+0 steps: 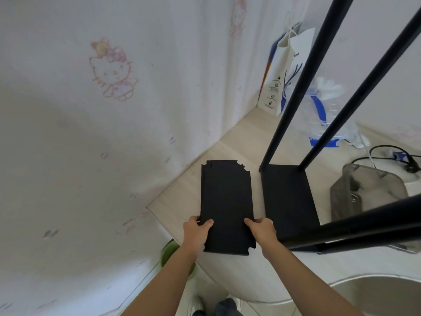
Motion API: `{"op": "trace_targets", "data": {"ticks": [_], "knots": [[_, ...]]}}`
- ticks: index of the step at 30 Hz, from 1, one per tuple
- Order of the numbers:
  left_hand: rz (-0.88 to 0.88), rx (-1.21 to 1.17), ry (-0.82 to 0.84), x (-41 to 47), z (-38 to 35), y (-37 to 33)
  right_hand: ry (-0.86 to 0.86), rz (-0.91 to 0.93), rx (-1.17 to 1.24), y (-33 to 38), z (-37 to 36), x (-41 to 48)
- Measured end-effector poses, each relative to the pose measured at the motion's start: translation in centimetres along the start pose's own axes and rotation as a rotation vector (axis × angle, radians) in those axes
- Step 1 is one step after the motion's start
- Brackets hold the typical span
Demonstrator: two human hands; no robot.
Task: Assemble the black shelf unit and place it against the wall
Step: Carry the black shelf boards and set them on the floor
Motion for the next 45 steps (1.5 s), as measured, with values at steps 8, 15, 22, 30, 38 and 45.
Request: {"op": "trace_targets", "data": {"ticks": [8, 15, 22, 30, 38, 45], "knots": [[0.084, -0.135, 0.152, -0.5, 0.4, -0.1, 0.023, 0.0, 0.108, -0.4, 0.5, 0.3], [0.049, -0.12, 0.292, -1.2, 1.0, -0.4, 0.091, -0.029, 0.306, -0.6, 0.4, 0.1], [0.052, -0.153, 0.314, -1.8, 2.2, 0.7, 0.086, 0.021, 0.375, -1.2, -0.2, -2.7], [0.005, -0.082, 0.416, -3.0, 5.4, 3.5, -0.031, 0.043, 0.461, -3.4, -2.5, -8.6], [-0.043, 0.043, 0.456, -4.9, 10.5, 8.4, -0.188, 0.065, 0.51, -7.4, -6.3, -17.4], [-0.026, 0.284, 0.487, -7.3, 12.2, 13.8, -0.272, 0.032, 0.561, -12.9, -7.9, -24.7]]}}
Point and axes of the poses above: each hand's wrist, its own x-axis towards the middle knuckle, its own z-axis out of the back of the hand, y = z × x, the point moved 5 cm from there along x, towards the middle knuckle, and after that the axes turned 12 degrees about z, right-handed, at the moved point
